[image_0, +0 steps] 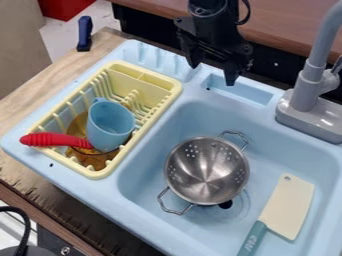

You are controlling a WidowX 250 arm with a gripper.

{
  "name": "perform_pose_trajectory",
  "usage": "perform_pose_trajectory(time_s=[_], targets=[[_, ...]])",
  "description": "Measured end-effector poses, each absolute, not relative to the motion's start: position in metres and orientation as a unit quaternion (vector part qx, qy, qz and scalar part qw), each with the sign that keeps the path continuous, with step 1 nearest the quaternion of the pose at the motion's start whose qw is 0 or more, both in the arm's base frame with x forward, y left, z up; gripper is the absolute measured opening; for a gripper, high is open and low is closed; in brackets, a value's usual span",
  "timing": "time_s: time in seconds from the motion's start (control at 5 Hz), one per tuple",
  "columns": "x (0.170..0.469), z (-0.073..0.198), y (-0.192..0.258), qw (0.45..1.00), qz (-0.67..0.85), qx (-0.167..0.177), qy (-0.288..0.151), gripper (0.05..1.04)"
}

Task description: Move the blue cup into the silver pot

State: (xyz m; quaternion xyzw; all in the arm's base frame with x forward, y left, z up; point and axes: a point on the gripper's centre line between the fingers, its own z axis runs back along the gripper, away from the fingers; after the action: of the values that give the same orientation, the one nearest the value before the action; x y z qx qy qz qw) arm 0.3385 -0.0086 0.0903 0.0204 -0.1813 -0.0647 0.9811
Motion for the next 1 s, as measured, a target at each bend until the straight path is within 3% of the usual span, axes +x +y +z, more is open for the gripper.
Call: perform_pose_trajectory(time_s=[0.4,0.6,0.8,1.0], targets=[[0.323,0.081,0.004,0.988,-0.061,0.017,-0.144,0.999],[0.314,0.094,0.020,0.989,-0.058,0.019,-0.138,0.999],[0.303,0.100,0.041,0.991,-0.035,0.046,-0.117,0.999],[0.286,0.101,0.061,0.994,0.016,0.045,-0.095,0.999]])
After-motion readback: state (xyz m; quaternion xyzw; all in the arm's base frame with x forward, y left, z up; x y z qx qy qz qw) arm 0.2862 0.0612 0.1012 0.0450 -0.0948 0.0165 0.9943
